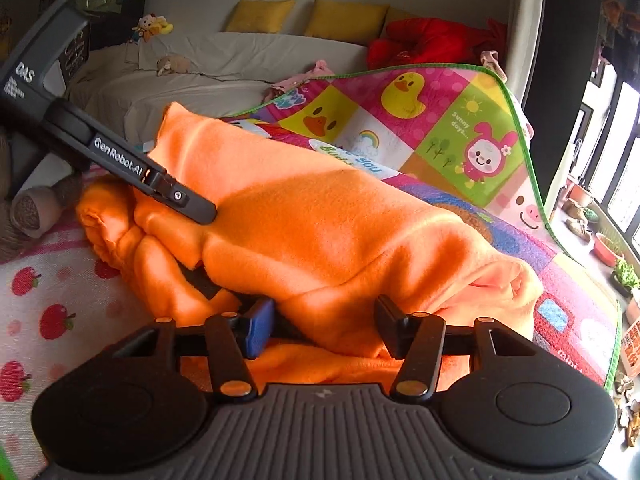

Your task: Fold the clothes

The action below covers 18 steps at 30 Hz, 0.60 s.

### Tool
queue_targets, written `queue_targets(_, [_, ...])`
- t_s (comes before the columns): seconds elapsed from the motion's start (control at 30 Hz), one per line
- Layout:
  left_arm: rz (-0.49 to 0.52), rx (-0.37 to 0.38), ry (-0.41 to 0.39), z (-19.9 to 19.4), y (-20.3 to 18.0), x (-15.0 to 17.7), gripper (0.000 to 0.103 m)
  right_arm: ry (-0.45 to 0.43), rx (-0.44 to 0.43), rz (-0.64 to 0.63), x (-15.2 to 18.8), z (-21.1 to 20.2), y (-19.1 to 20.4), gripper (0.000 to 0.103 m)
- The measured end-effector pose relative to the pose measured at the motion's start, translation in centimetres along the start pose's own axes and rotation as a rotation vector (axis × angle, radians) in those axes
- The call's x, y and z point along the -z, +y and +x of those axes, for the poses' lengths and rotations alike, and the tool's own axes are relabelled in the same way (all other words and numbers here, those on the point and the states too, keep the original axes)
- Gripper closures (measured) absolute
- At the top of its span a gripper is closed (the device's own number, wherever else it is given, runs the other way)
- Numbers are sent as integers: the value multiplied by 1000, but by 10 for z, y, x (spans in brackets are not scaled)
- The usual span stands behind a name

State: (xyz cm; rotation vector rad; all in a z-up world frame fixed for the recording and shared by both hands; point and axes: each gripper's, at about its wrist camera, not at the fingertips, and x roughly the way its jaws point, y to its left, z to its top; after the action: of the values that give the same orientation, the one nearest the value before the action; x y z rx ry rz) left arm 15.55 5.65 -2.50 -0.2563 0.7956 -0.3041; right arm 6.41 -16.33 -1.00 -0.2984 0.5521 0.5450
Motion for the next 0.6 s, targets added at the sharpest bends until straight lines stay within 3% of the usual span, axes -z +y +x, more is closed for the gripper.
queue_targets(0.13, [15,6,1,-7,-3,9,70,-105,-53,127,-15,-33,-16,42])
queue_targets(0.27, [37,-4,6,-8,-10,12,70,-159,-97,236,-43,-17,-27,42])
queue_targets(0.37, [56,-10,15,-10,-13,13,70,-126,-41,271,-63,28,-29,41])
queue_targets(0.47, [75,-11,27,-20,-13,15,70,58,5,289,-59,82,-27,39])
queue_targets(0.6, [78,-19,3,-48,-9,14,66,39,74,188,-48,81,-2,38])
